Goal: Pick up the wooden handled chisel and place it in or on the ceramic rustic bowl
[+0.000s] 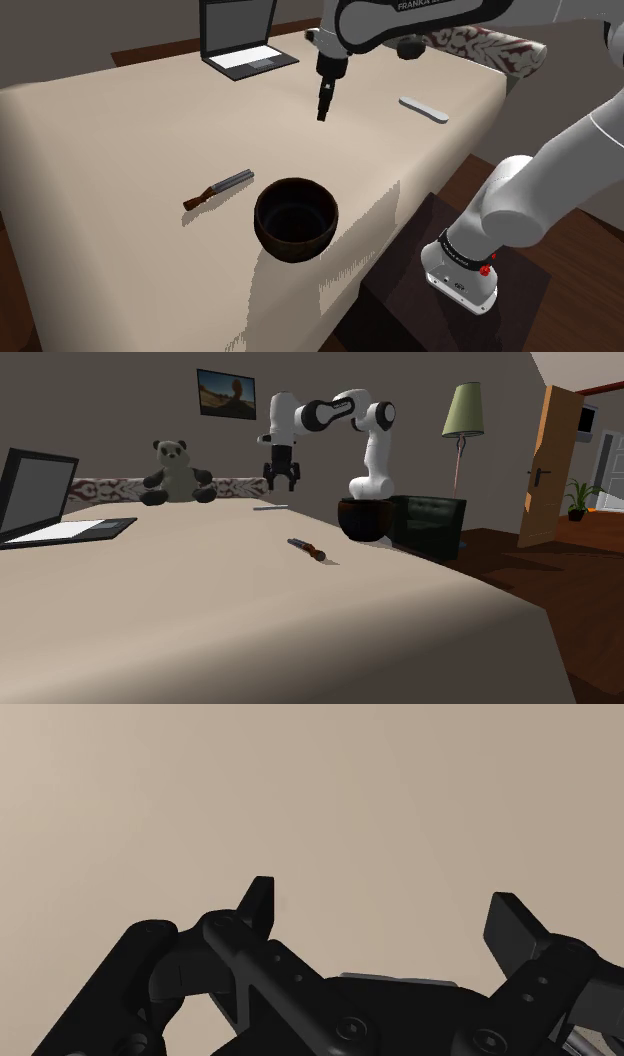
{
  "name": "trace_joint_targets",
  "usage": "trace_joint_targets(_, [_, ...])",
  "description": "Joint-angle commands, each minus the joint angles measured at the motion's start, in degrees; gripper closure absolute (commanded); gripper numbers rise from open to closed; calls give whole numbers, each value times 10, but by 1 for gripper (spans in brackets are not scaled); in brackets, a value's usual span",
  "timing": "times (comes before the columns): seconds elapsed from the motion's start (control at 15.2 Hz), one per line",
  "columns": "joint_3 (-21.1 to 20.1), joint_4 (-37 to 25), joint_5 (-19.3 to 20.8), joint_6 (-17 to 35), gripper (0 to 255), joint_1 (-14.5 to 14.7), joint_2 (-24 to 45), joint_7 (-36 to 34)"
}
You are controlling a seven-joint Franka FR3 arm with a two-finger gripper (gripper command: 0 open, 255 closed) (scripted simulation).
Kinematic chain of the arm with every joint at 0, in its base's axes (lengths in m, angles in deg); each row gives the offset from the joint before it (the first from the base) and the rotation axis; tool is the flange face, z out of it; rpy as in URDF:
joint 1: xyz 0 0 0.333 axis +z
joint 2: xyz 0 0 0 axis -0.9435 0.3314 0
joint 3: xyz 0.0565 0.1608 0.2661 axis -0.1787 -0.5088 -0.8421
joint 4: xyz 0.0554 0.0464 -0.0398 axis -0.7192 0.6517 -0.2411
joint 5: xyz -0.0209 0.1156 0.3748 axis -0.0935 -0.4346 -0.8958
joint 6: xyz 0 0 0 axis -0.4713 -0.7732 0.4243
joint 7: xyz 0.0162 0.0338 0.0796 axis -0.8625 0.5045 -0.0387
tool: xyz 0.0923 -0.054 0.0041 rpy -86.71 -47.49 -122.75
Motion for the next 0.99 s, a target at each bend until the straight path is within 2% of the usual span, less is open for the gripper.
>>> trace_joint_targets(0.0, [-8,-24,-1,14,0,11,36,24])
trace_joint_targets(0.92, [-83,-171,18,63,0,88,217,150])
